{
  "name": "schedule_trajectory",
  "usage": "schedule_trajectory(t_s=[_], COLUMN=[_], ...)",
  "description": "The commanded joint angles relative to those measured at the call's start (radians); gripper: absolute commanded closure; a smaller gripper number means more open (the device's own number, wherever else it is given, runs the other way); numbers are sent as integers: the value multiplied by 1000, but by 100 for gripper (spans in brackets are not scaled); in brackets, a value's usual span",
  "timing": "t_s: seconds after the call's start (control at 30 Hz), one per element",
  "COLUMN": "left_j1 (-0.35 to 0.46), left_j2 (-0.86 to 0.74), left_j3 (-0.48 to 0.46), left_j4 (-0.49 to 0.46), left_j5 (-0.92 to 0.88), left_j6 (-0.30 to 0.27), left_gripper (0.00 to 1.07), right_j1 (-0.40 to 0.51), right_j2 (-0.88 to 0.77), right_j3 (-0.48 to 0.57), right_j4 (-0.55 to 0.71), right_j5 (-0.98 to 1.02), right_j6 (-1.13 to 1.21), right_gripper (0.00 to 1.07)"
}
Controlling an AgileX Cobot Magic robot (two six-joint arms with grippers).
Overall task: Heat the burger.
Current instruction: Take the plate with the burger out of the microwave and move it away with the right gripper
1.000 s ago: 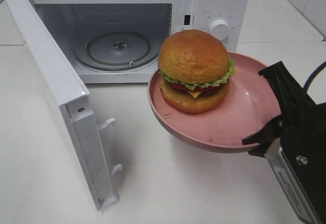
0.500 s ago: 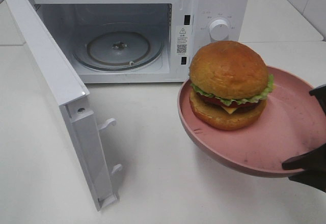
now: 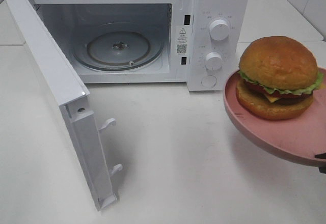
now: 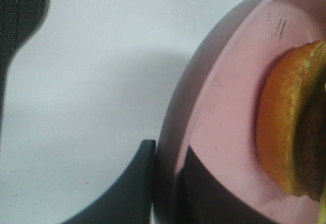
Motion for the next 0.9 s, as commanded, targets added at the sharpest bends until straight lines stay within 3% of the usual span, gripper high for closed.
schedule_trajectory(t_s=[0.03, 0.27, 0.9], left_j1=[-6, -6, -6], left_j2=[-22, -22, -22], left_j3=[3, 3, 3], left_j4=[-4, -4, -4], left_j5=[-7, -7, -7], left_j6=[-5, -5, -5], left_gripper=[6, 6, 6], right_j1=[-4, -4, -4], right_j2=[-16, -16, -11], right_j3=[-6, -6, -6], right_j4=[-101, -295, -458], right_j5=[-25, 109, 306], right_j6=[118, 453, 967], right_gripper=[105, 105, 106])
